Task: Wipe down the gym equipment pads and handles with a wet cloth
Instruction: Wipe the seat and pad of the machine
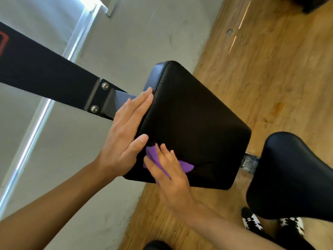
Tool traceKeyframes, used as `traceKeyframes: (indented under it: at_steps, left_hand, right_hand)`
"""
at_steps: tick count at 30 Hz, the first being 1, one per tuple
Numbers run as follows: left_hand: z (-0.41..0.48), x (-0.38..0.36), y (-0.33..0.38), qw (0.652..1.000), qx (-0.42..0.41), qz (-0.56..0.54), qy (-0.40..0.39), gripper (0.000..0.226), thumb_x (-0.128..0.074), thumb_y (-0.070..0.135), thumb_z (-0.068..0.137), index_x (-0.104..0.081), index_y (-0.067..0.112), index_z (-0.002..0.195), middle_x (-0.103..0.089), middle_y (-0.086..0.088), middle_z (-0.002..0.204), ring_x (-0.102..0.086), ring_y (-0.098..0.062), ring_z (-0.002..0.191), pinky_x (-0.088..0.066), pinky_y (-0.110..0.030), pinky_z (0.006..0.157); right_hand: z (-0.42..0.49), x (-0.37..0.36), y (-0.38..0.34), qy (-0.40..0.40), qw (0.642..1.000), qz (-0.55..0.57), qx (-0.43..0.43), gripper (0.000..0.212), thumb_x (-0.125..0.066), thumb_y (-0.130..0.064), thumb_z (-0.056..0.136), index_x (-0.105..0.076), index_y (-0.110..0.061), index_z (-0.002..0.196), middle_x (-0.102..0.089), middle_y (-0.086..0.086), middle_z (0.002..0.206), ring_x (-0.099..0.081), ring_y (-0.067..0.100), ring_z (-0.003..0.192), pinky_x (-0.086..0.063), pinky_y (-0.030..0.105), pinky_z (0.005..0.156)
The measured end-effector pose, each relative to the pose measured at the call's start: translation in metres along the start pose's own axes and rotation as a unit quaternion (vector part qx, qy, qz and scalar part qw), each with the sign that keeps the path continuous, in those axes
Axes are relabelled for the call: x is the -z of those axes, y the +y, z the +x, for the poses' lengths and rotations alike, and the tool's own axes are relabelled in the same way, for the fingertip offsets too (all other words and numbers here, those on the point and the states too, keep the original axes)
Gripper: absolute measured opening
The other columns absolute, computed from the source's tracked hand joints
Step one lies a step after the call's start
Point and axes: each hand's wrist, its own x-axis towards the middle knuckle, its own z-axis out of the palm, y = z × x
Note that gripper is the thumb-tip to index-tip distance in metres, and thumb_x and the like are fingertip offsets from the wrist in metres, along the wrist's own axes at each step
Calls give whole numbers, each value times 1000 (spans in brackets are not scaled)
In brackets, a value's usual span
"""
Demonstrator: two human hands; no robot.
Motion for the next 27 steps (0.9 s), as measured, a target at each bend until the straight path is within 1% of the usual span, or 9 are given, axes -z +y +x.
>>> traceKeyframes:
  at_steps: [4, 7, 13, 15, 17, 20, 22, 25, 27]
  left_hand:
    - [2, 0, 2, 1000, 13, -4, -8, 86, -18, 64, 104, -31, -3, 158, -27, -11, 169, -27, -24, 157, -26, -62, 122]
    - [2, -2, 4, 999, 35, 7, -19, 75, -39, 48, 102, -31, 1, 159, -28, -10, 169, -28, -22, 156, -28, -61, 121]
    - [1, -1, 5, 999, 37, 6, -24, 71, -44, 34, 97, -30, 2, 159, -27, -13, 168, -27, -24, 156, -31, -57, 122]
    - [2, 0, 4, 999, 41, 8, -30, 70, -45, 28, 97, -28, 1, 160, -25, -13, 169, -25, -25, 157, -30, -58, 122]
    - [3, 0, 2, 998, 43, 8, -46, 71, -47, 21, 96, -25, 0, 161, -22, -12, 170, -22, -26, 158, -29, -60, 123]
    - [2, 0, 4, 997, 57, 18, -52, 75, -50, 13, 94, -22, 3, 162, -19, -9, 171, -19, -25, 159, -27, -60, 123]
    - [2, -1, 6, 997, 59, 33, -48, 75, -50, 14, 94, -22, 4, 163, -20, -9, 170, -20, -23, 158, -27, -60, 124]
    - [1, -3, 8, 996, 64, 47, -44, 75, -49, 16, 94, -22, 6, 163, -19, -6, 170, -20, -21, 158, -27, -58, 125]
    - [1, -3, 8, 996, 64, 45, -40, 76, -48, 16, 93, -21, 6, 163, -19, -5, 170, -19, -21, 158, -28, -57, 125]
  right_hand:
    - [109, 19, 20, 121, 985, 50, -115, 48, -48, -5, 105, -40, -7, 153, -37, 15, 162, -21, 30, 156, -22, 53, 126]
    - [169, 28, 29, 177, 970, 59, -156, 45, -46, -9, 107, -46, -6, 151, -39, 13, 161, -21, 29, 156, -18, 49, 127]
    - [10, 0, 3, 56, 993, 2, -107, 43, -35, -20, 111, -33, -21, 154, -28, 2, 164, -20, 23, 156, -20, 49, 126]
    - [44, 6, 16, 75, 989, 24, -126, 49, -36, -19, 109, -26, -23, 157, -23, 0, 166, -15, 21, 157, -13, 42, 129]
    - [113, 20, 28, 132, 977, 36, -166, 51, -39, -18, 107, -32, -20, 157, -27, 8, 166, -14, 25, 157, -8, 39, 129]
    - [180, 36, 51, 182, 965, 46, -184, 48, -42, -17, 107, -40, -14, 155, -37, 10, 162, -23, 27, 155, -11, 40, 128]
    - [158, 35, 66, 189, 963, 35, -191, 45, -46, -15, 107, -45, -15, 152, -39, 2, 160, -31, 23, 152, -16, 32, 128]
    - [79, 44, 117, 234, 901, -9, -366, 44, -45, -13, 107, -47, -20, 151, -38, -2, 159, -28, 8, 148, -18, 15, 121]
    - [46, 63, 166, 273, 798, 16, -537, 43, -40, -15, 109, -46, -20, 152, -39, 3, 161, -28, 11, 150, -23, 31, 126]
